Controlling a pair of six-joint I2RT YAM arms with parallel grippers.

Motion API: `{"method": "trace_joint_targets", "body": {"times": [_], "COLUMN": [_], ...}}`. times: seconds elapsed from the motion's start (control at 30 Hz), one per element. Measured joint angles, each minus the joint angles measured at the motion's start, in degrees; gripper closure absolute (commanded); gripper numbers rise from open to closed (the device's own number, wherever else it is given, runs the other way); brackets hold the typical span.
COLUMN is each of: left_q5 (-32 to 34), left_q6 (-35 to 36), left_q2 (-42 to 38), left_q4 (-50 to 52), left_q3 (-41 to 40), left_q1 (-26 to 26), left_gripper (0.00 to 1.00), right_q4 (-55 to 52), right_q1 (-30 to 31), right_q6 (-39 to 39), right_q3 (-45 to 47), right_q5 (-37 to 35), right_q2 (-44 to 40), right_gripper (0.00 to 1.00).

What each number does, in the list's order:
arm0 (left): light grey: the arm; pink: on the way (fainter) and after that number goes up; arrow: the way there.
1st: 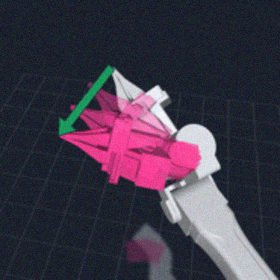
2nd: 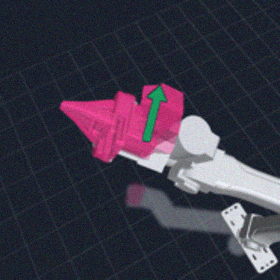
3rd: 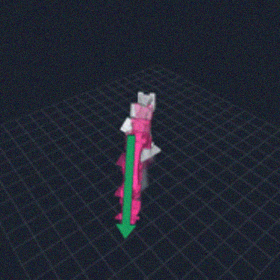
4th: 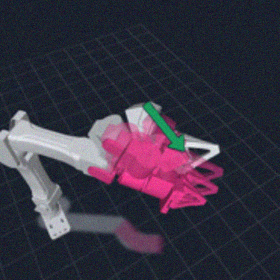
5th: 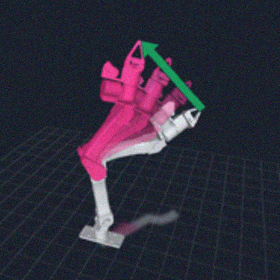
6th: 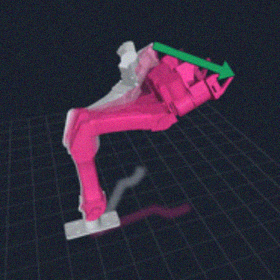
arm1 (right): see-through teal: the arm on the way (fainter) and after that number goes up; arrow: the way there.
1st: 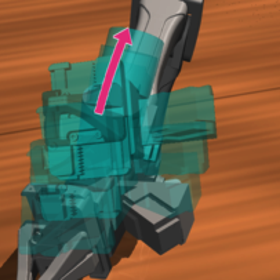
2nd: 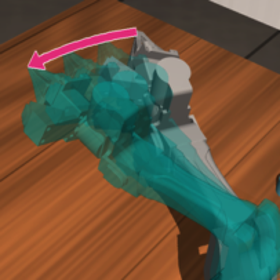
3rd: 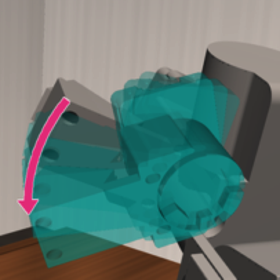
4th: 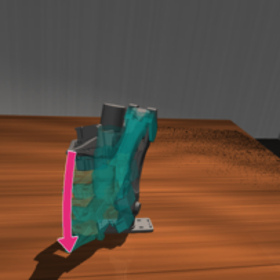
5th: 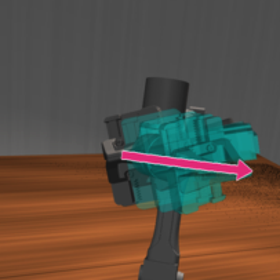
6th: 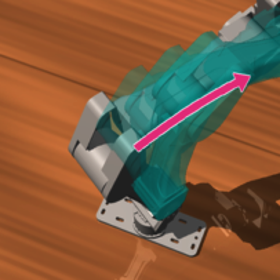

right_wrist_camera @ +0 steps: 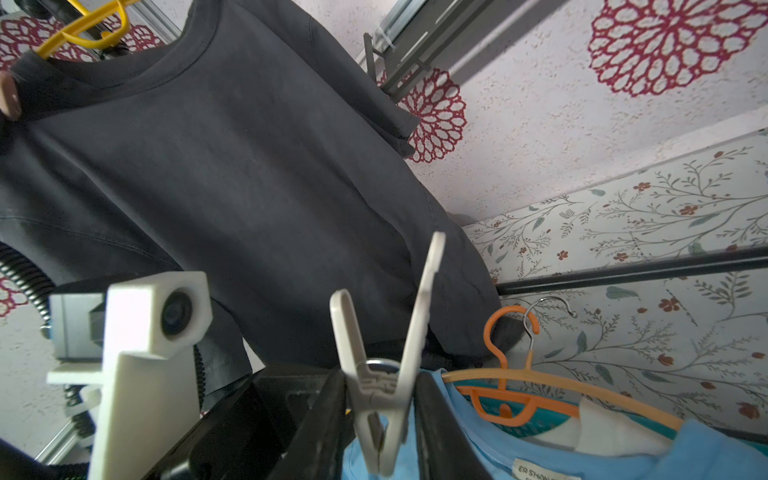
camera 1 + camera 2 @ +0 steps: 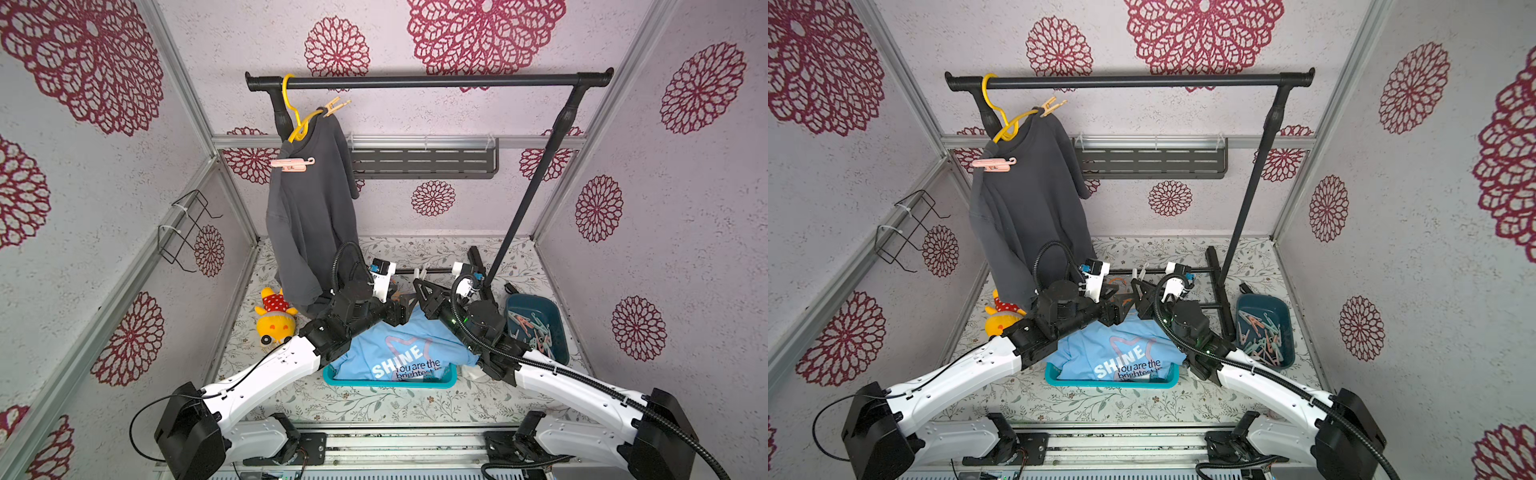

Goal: Use clothespins to secure the t-shirt on both sides of the hanger
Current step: Pick up the clothespin from the storage box.

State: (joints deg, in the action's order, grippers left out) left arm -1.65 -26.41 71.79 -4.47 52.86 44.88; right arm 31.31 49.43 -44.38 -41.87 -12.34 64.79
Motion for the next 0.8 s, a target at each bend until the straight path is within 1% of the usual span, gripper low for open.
{"method": "trace_joint_targets", "body": {"times": [0.23,0.37,0.57,0.8], "left_q5": [1.7,1.9,-0.5,-1.5], "left_q6": [-1.2,-0.9,1.6,3.8], "left_q2": [0.0,0.0,0.0,0.0], "left_q4": [-3.5,-7.2,-12.4,-14.6], "left_q3": [-1.8,-2.8,-4.5,-4.9], "left_q1": [0.6,0.6,0.6,0.7], "left_gripper": [0.40,0.40,0.41,0.47], "right_q4": [1.2,1.2,1.1,1.2], "right_q1": [0.3,0.3,0.4,0.4], "right_q6": [-0.3,-1.2,-3.1,-5.3], "right_q3": [0.0,0.0,0.2,0.2], "right_q5": [0.1,0.1,0.5,1.7], "right_q2": [0.0,0.0,-0.7,-1.2], "right_gripper": [0.70,0.69,0.69,0.69]}}
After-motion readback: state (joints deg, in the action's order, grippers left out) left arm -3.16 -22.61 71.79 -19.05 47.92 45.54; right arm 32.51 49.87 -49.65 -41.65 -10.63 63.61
